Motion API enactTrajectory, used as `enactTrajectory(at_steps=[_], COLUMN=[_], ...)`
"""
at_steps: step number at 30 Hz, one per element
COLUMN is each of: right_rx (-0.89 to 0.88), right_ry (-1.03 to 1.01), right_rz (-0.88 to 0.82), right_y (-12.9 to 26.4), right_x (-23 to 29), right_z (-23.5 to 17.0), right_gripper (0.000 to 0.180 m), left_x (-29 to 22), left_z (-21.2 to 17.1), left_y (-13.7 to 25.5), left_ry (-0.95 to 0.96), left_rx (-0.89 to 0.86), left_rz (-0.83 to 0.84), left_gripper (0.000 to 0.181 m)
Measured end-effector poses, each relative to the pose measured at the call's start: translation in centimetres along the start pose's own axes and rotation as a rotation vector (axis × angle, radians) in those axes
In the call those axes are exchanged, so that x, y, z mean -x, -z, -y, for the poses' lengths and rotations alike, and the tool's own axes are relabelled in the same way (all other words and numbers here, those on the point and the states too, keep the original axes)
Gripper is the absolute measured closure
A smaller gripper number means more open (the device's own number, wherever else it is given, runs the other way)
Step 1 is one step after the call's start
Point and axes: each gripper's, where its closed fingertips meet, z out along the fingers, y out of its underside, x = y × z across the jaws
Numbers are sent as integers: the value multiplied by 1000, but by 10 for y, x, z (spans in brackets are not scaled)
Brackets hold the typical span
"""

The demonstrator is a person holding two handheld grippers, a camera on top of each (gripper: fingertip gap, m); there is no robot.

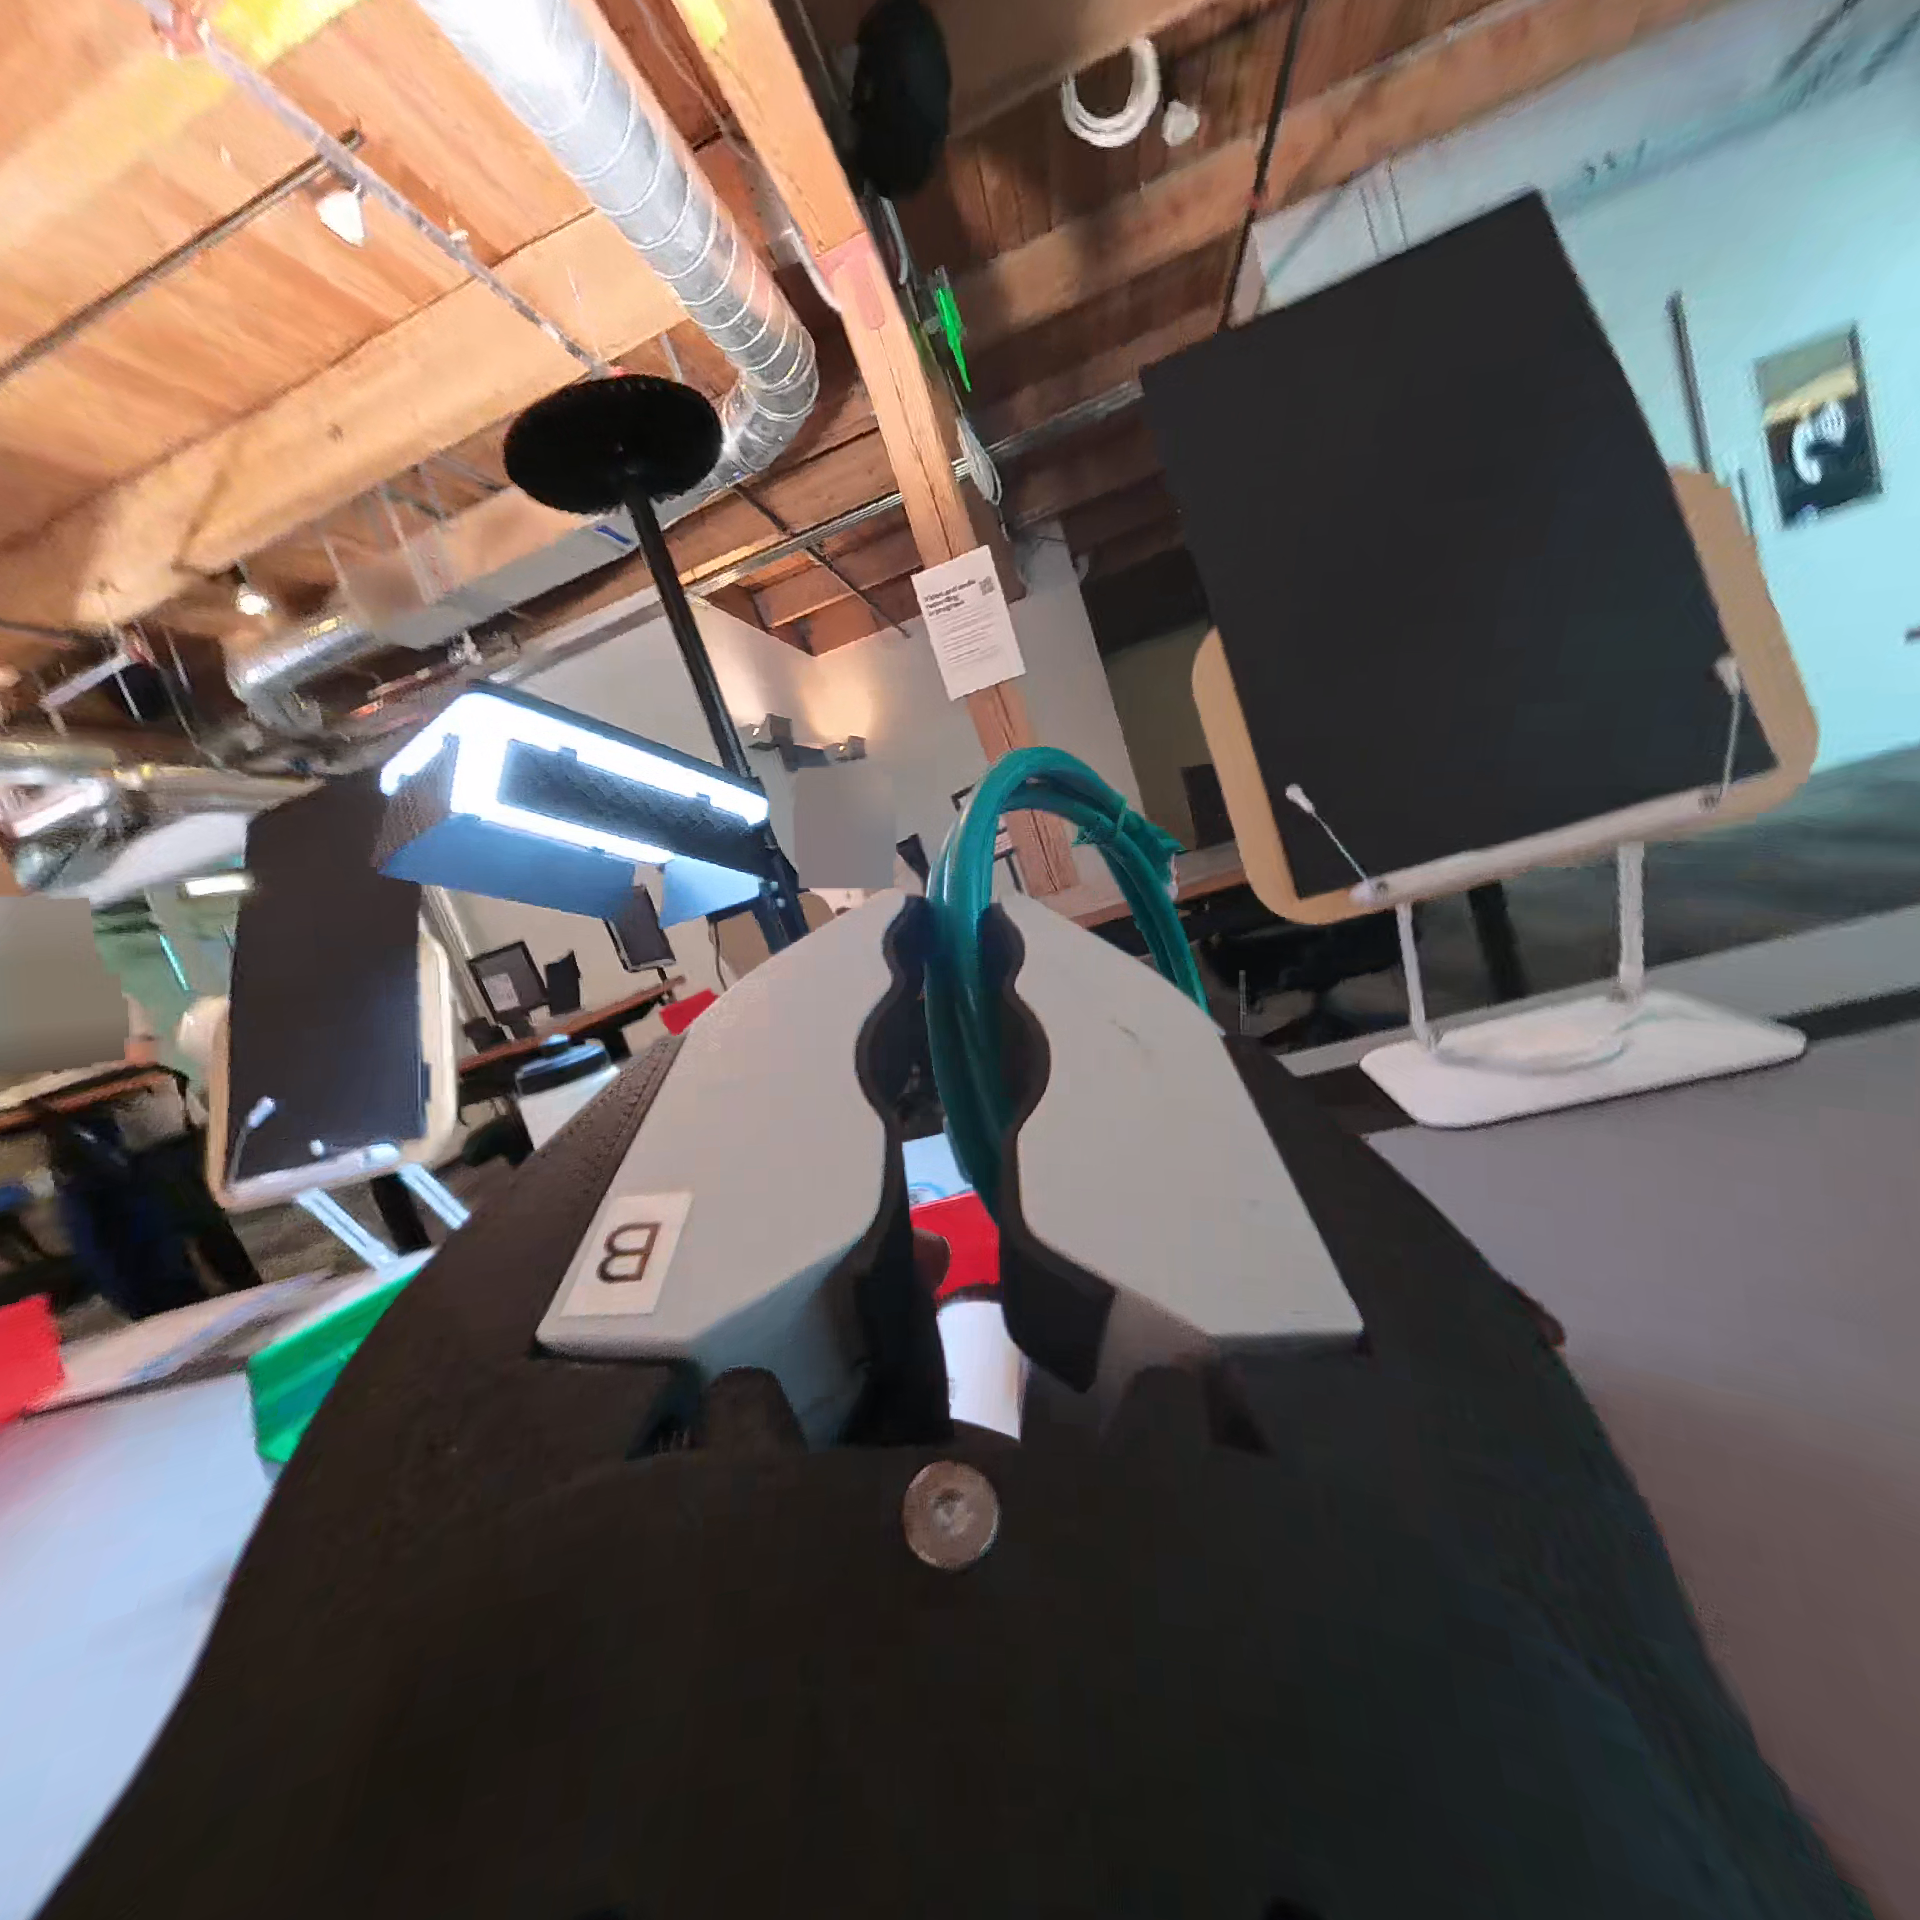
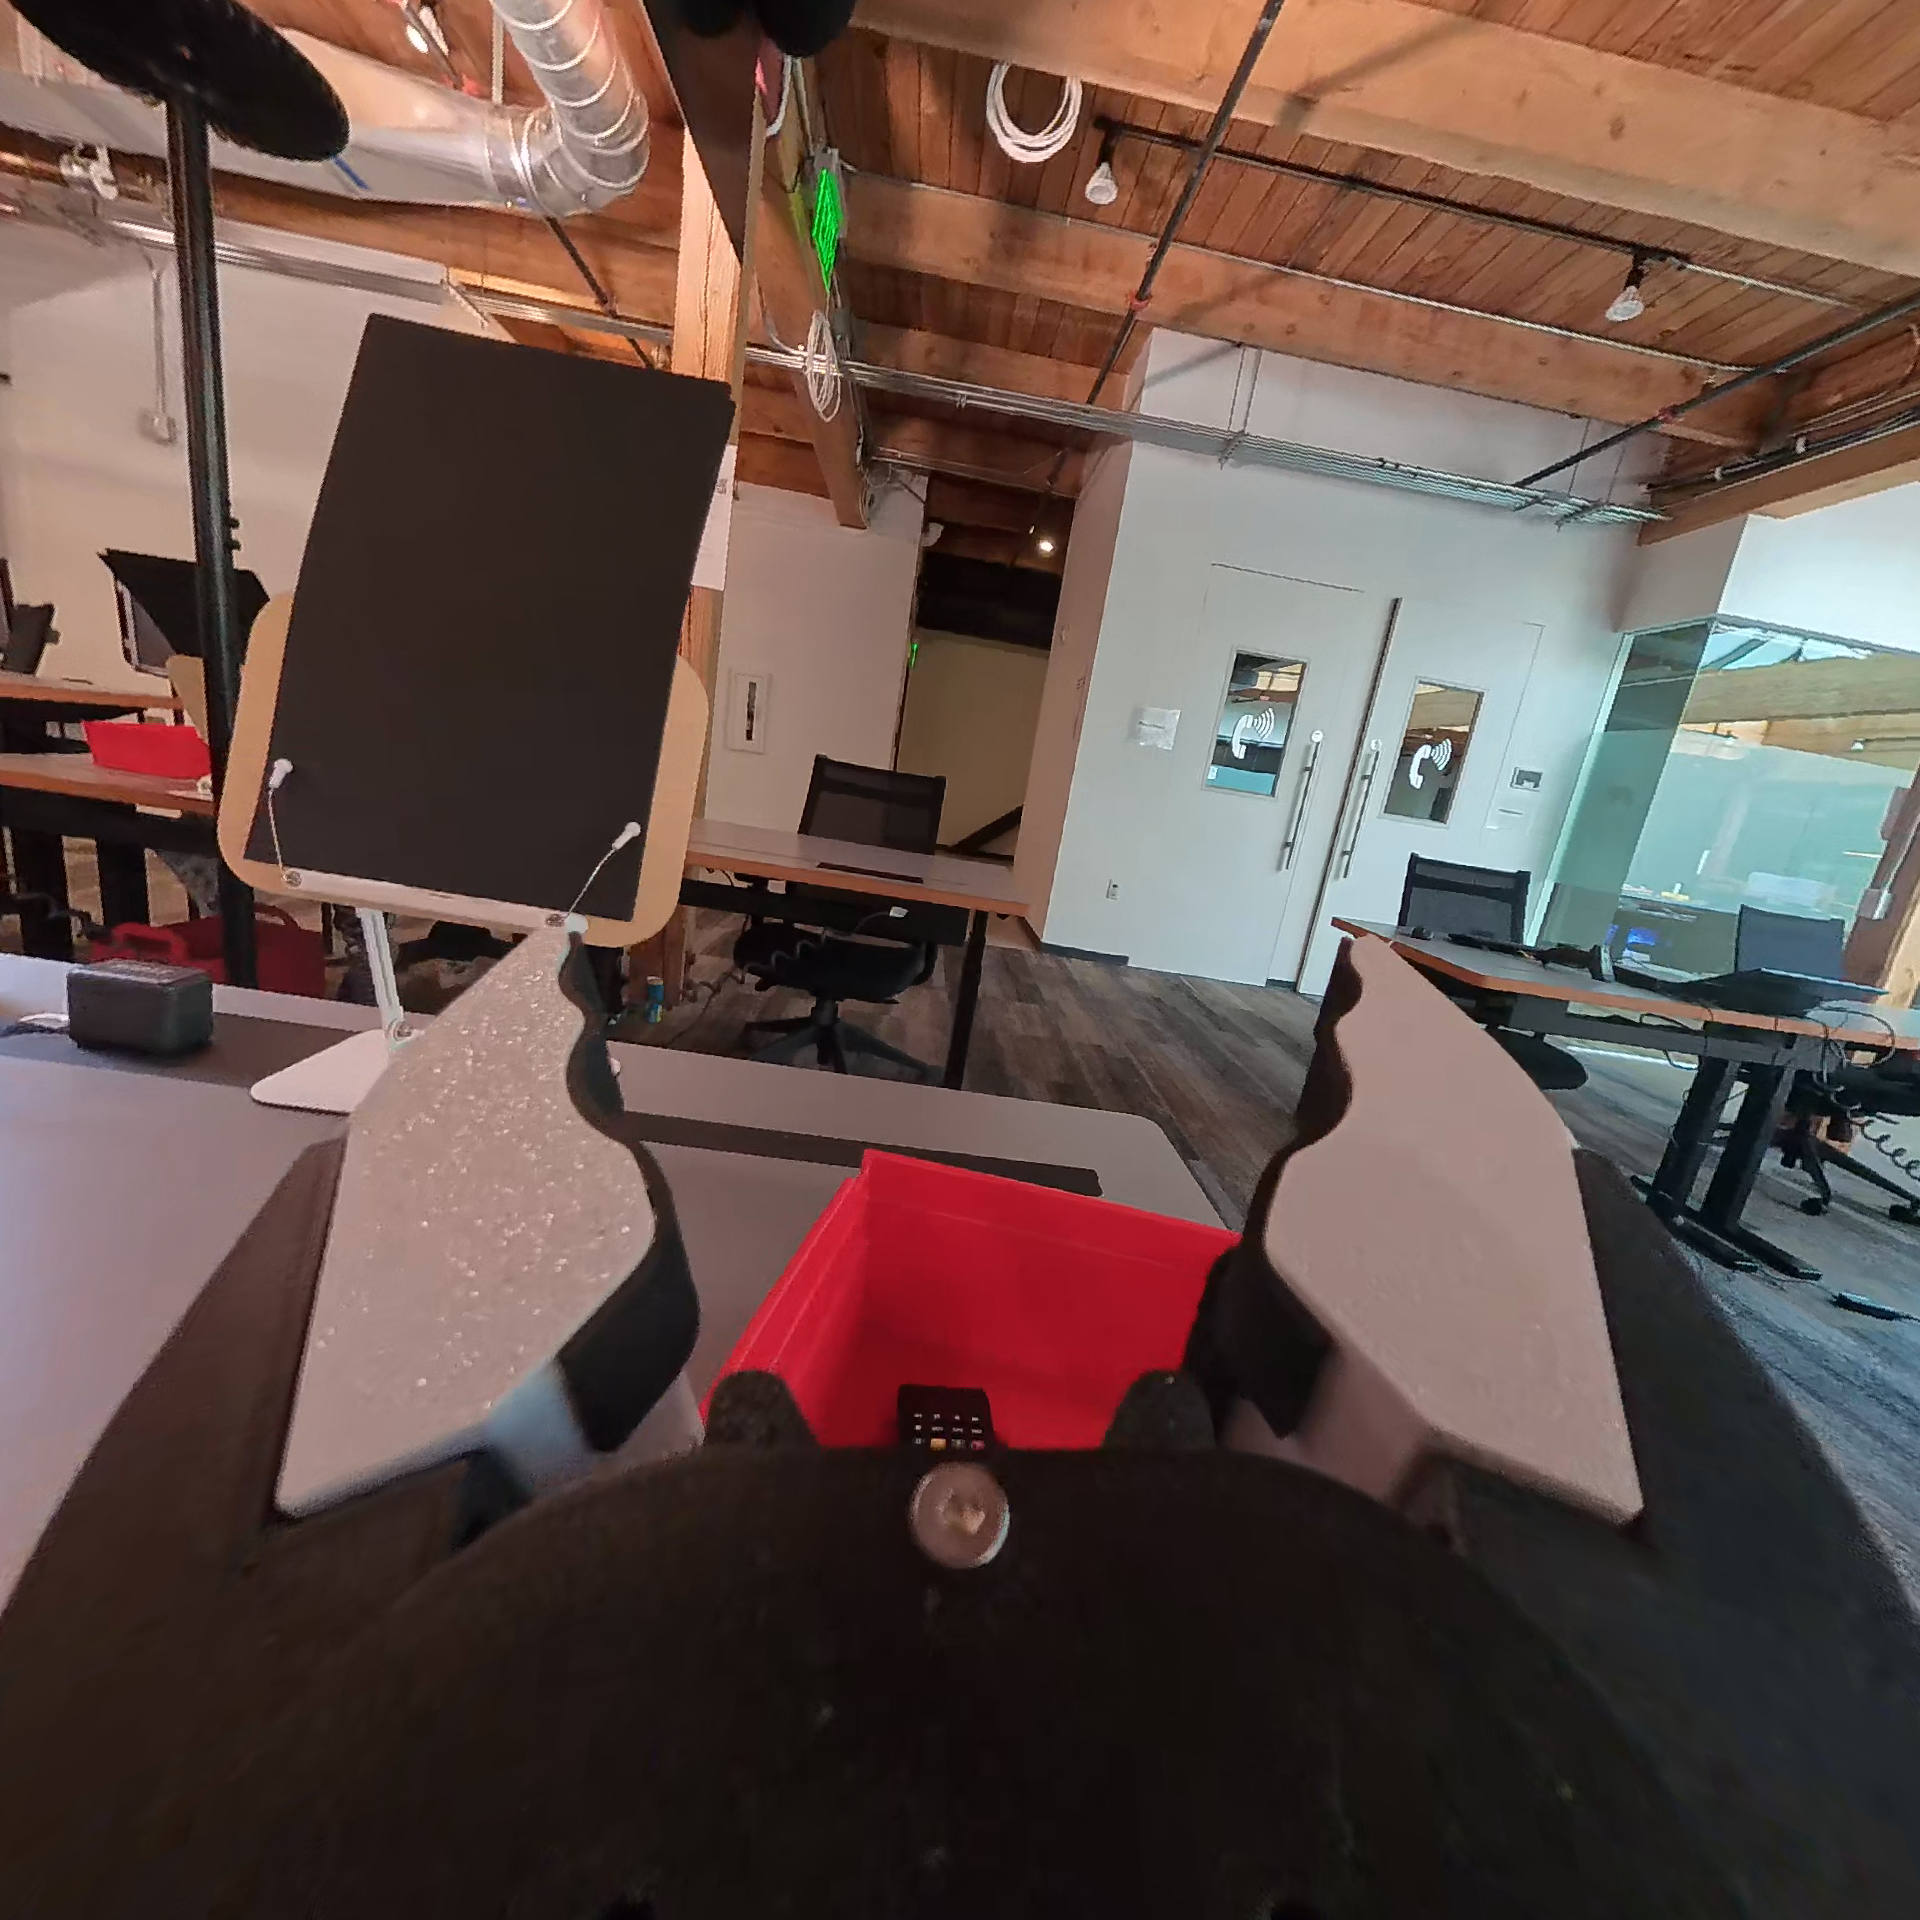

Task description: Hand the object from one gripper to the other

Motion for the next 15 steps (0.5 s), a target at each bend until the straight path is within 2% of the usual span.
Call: enactTrajectory(at_steps=[2, 5, 6, 9, 10, 15], right_rx=[0, -3, -2, 4, 4, 17], right_ry=[3, 0, -1, -1, -1, 9], right_rz=[8, 20, 24, 27, 26, 45], right_y=[0, 0, 0, -1, -1, -3], right_x=[3, 5, 6, 7, 8, 13], right_z=[0, 1, 1, 0, 0, -3], right_gripper=[51, 51, 51, 51, 52, 52], left_x=[13, 22, 25, 37, 36, 32], left_z=[0, -12, -23, -46, -50, -51], left_y=[-4, -9, -10, -7, -5, -4], left_ry=[110, 333, 340, 80, 46, 177], left_rx=[2, 31, 63, 142, 161, 142], left_rz=[22, -38, -33, 92, 97, 44], left_gripper=[169, 169, 169, 169, 169, 169])
